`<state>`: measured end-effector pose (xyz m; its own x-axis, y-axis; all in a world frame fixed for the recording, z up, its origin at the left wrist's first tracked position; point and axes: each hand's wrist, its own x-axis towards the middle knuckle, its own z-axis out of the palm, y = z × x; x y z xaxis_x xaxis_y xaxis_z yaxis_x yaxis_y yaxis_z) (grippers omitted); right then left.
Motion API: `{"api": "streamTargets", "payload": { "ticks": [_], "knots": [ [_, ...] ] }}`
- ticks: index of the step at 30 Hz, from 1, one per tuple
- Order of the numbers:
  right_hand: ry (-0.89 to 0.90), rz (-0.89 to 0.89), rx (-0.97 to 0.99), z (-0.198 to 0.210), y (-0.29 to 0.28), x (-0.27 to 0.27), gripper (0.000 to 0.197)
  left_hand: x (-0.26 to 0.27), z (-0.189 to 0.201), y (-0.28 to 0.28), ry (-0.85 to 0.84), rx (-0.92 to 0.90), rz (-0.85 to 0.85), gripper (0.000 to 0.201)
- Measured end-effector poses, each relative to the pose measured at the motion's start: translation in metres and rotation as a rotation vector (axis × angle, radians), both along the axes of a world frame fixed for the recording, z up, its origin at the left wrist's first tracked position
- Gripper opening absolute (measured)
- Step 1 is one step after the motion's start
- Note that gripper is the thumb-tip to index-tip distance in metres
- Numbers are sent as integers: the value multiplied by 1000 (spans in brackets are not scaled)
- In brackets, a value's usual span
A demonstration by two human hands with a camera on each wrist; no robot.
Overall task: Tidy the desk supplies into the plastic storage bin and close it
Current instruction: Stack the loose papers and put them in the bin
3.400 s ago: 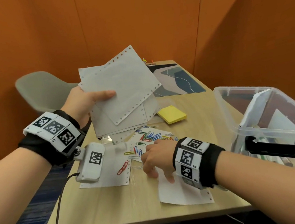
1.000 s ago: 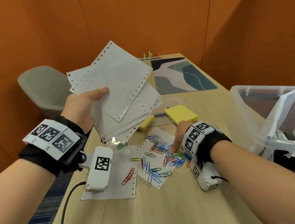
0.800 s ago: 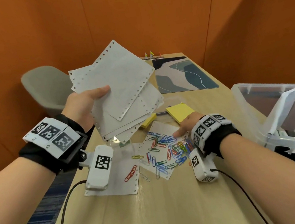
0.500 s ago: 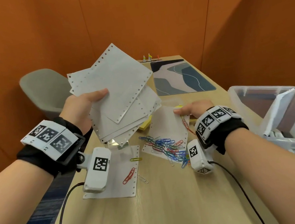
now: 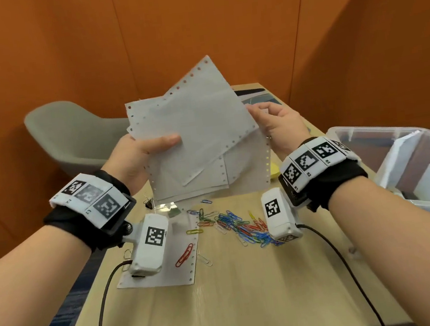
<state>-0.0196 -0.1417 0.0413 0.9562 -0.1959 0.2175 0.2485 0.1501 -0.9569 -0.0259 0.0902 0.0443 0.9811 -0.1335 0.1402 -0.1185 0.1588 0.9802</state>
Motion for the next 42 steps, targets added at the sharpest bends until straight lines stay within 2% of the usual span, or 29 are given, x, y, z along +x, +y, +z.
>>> {"api": "streamTargets", "payload": {
  "ticks": [2,6,9,11,12,15,18,20,23,25,27,30,33,37,42],
  "knots": [
    [-24,65,42,6,11,-1,6,-1,-1,-4,-2,39,-38,50],
    [-69,86,68,15,33,-9,15,-4,1,1,-26,100,-60,56],
    [87,-61,-227,2,45,-7,34,-5,9,18,-43,1,57,45],
    [197,-57,-438,-16,52,-10,31,-2,13,38,-10,-84,157,39],
    [218,21,-581,-26,53,-14,24,-2,15,47,7,-106,203,40],
    [168,486,-993,-47,62,-37,6,-3,17,69,30,-128,278,41],
    [131,769,-1231,-61,80,-58,24,-6,14,79,39,-115,305,43],
    [97,819,-1371,-69,91,-66,39,-7,12,83,34,-92,315,52],
    [-66,797,-1584,-78,101,-71,55,-7,10,85,40,-73,325,71],
    [-169,765,-1762,-79,106,-74,54,-3,9,88,61,-71,332,87],
    [-258,730,-1894,-80,112,-76,45,0,8,90,61,-57,335,102],
    [-354,678,-1972,-82,118,-80,35,-1,11,85,40,-64,325,93],
    [-372,656,-1953,-85,120,-81,34,2,8,85,53,-62,341,101],
    [-251,633,-1889,-84,121,-76,35,7,4,90,48,-41,323,87],
    [-208,668,-1906,-74,119,-69,49,8,1,89,63,-38,380,95]
  ]
}}
